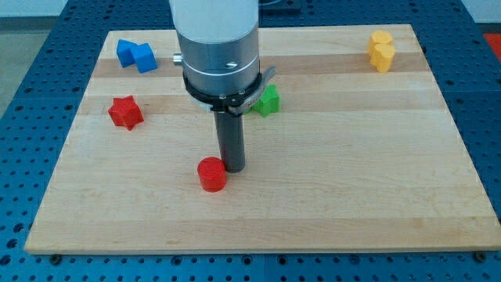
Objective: Push the red circle to the red star
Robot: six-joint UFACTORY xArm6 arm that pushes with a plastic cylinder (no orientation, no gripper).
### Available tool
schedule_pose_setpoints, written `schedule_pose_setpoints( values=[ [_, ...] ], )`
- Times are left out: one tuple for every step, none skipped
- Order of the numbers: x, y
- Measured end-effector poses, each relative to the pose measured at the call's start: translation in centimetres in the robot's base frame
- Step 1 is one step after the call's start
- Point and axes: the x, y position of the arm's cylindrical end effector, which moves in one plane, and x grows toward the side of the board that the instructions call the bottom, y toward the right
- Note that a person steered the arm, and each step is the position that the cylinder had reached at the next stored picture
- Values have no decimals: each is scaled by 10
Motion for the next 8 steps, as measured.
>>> schedule_pose_setpoints(
  values=[
    [0, -1],
    [18, -25],
    [14, -63],
    [26, -29],
    [55, -32],
    [65, -54],
    [65, -86],
    [20, -112]
  ],
)
